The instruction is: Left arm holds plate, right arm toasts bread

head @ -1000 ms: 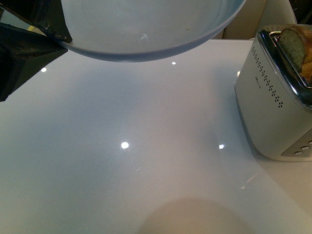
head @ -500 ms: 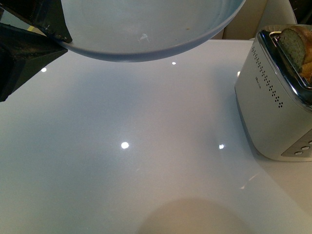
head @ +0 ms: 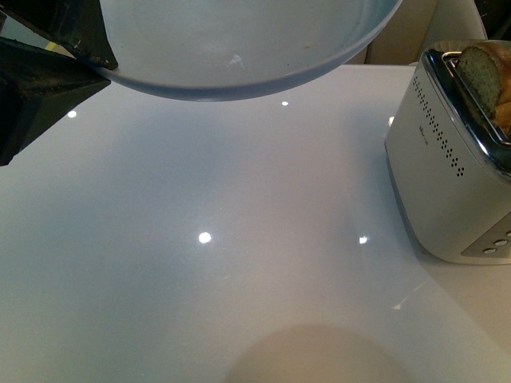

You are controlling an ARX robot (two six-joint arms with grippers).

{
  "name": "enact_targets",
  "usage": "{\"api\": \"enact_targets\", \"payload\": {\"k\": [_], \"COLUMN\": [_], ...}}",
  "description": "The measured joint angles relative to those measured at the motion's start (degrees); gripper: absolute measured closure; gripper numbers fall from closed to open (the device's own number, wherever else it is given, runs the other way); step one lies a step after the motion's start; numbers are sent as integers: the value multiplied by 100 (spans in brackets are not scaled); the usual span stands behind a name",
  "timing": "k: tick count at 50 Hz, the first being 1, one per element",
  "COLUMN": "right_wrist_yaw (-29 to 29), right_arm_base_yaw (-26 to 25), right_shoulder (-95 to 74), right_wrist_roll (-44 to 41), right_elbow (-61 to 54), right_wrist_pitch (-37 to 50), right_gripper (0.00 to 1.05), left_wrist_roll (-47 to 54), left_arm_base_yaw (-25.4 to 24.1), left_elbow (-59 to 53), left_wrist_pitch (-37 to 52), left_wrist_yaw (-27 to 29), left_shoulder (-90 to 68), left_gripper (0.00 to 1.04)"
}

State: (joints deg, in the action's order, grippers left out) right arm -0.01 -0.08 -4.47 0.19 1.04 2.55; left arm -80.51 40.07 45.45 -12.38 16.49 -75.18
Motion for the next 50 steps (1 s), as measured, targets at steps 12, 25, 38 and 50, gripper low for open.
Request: {"api": "enact_targets", "payload": {"k": [12,25,38,50], "right_wrist_yaw": [2,2,2,2], "right_arm_base_yaw": [0,0,0,0], "right_shoulder": [404,409,411,411], "right_wrist_roll": [0,-2,-2,-2], "right_elbow": [0,0,0,0], "right_wrist_pitch": [-240,-240,-243,-243], "right_gripper": [103,69,17,9], "left_wrist_roll": [0,0,0,0], "left_arm_base_yaw": [0,2,2,2], "left_elbow": [0,0,0,0], "left_wrist_pitch": [0,0,0,0], "left_wrist_yaw": [-2,-2,0,-2], "left_shoulder": [0,0,0,0], "left_gripper": [102,102,102,102]}}
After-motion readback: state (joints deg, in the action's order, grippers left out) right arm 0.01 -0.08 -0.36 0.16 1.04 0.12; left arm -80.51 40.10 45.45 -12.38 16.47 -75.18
